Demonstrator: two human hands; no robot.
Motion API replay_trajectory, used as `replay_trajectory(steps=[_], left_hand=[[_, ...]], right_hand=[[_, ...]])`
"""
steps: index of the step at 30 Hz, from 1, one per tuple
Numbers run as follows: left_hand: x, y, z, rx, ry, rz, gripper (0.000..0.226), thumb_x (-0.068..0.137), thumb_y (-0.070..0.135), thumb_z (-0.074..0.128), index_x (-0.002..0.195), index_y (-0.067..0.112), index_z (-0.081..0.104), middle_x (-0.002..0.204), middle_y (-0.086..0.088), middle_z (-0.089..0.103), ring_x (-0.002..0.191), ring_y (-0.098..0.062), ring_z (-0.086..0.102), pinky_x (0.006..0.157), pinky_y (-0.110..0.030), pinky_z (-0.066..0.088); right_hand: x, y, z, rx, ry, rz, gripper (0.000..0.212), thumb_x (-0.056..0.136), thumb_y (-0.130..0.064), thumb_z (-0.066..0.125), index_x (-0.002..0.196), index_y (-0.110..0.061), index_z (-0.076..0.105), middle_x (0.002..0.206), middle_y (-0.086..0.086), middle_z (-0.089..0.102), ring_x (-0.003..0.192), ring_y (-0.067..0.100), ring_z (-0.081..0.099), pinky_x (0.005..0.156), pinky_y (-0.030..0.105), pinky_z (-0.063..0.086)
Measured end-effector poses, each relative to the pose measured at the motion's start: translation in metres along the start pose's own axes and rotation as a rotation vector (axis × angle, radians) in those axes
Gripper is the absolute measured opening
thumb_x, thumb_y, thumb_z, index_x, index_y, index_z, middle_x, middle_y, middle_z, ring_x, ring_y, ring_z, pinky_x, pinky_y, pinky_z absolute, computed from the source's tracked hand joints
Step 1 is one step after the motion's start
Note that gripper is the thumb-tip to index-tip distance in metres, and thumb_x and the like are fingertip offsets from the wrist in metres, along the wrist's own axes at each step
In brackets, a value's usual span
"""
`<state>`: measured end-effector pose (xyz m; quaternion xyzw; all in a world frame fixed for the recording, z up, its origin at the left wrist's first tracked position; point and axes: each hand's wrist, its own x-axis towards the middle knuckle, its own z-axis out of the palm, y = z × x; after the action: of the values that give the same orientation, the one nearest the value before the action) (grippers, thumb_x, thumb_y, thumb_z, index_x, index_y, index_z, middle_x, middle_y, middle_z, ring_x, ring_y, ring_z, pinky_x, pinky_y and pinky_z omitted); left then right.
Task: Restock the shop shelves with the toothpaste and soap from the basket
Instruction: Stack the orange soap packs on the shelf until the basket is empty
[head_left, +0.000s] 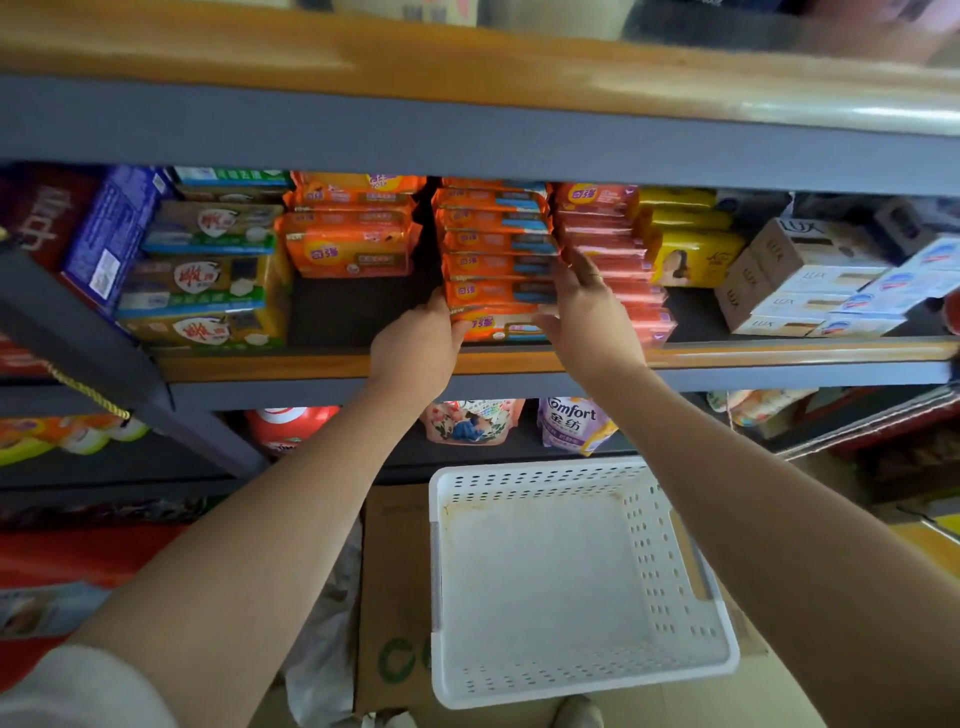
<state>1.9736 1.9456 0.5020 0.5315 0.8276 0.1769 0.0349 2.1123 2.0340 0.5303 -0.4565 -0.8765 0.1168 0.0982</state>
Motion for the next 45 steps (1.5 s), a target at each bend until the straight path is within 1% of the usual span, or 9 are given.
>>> replay_trajectory(steps=[9,12,14,21,25,30,38,42,45], left_hand=[[0.000,-0.002,-0.003,-0.042,0.014,-0.003,0.038,0.092,0.038,0.047,0.112,0.005,0.051,0.104,-0.013,0.066,0.090,-0.030,0.064,0.059,-0.031,0.038],[0.007,-0.001,-0.008,-0.399,-0.057,-0.053,0.069,0.078,0.046,0.065,0.132,0.012,0.037,0.130,-0.007,0.054,0.116,-0.023,0.053,0.083,-0.034,0.045],[0.016,0.001,-0.017,-0.669,-0.099,-0.080,0.090,0.072,0.045,0.071,0.142,0.019,0.021,0.141,0.006,0.038,0.128,-0.011,0.037,0.099,-0.022,0.033],[0.053,-0.013,-0.010,-1.127,-0.345,-0.157,0.062,0.086,0.045,0.052,0.140,0.031,0.026,0.127,0.021,0.044,0.110,0.004,0.039,0.088,-0.014,0.026],[0.069,-0.013,0.003,-1.147,-0.280,-0.142,0.066,0.083,0.022,0.063,0.139,0.032,0.029,0.127,0.007,0.052,0.113,-0.014,0.052,0.086,-0.025,0.041],[0.075,-0.013,0.007,-1.197,-0.235,-0.134,0.084,0.077,0.019,0.068,0.142,0.033,0.017,0.124,0.012,0.044,0.109,-0.008,0.047,0.086,-0.027,0.038],[0.072,-0.014,0.002,-1.179,-0.314,-0.120,0.049,0.081,0.021,0.065,0.110,0.048,0.037,0.095,0.022,0.053,0.088,-0.001,0.053,0.073,-0.020,0.043],[0.070,-0.009,-0.003,-1.093,-0.362,-0.159,0.062,0.084,0.036,0.059,0.136,0.042,0.026,0.116,0.015,0.053,0.098,-0.006,0.054,0.085,-0.025,0.043],[0.056,-0.006,-0.010,-0.760,-0.271,-0.208,0.066,0.088,0.060,0.033,0.144,0.028,0.020,0.134,0.007,0.045,0.119,-0.013,0.045,0.087,-0.024,0.031]], right_hand=[[-0.011,0.002,0.001,-0.148,0.097,0.046,0.050,0.090,-0.016,0.049,0.139,-0.015,0.039,0.131,0.014,0.053,0.120,0.033,0.044,0.094,0.040,0.037],[-0.012,0.001,0.001,-0.082,0.118,0.025,0.054,0.081,-0.020,0.049,0.133,-0.009,0.042,0.138,0.015,0.043,0.126,0.034,0.038,0.099,0.042,0.036],[-0.010,0.002,0.003,-0.045,0.202,-0.063,0.055,0.076,-0.022,0.042,0.127,-0.003,0.048,0.136,0.019,0.047,0.125,0.038,0.043,0.101,0.045,0.038],[0.045,0.008,0.000,0.177,0.218,-0.122,0.040,0.095,-0.014,0.039,0.134,-0.010,0.046,0.134,0.017,0.053,0.118,0.035,0.052,0.093,0.038,0.043],[0.077,0.002,-0.017,0.003,0.114,-0.093,0.037,0.096,-0.019,0.038,0.130,-0.016,0.050,0.124,0.020,0.059,0.109,0.038,0.056,0.088,0.040,0.047],[0.086,-0.004,-0.015,-0.245,-0.075,-0.159,0.045,0.099,-0.040,0.025,0.139,-0.024,0.037,0.142,0.010,0.046,0.125,0.033,0.046,0.099,0.040,0.042],[0.085,-0.006,-0.014,-0.364,-0.052,-0.157,0.046,0.099,-0.042,0.022,0.134,-0.019,0.041,0.140,0.006,0.047,0.124,0.029,0.047,0.091,0.040,0.043],[0.094,0.000,-0.003,-0.263,-0.073,-0.134,0.048,0.099,-0.040,0.024,0.139,-0.016,0.034,0.147,0.007,0.037,0.132,0.028,0.038,0.105,0.042,0.037],[0.089,0.006,0.004,-0.196,-0.031,-0.113,0.054,0.098,-0.042,0.024,0.145,-0.015,0.026,0.155,0.007,0.022,0.142,0.024,0.021,0.117,0.040,0.014]])
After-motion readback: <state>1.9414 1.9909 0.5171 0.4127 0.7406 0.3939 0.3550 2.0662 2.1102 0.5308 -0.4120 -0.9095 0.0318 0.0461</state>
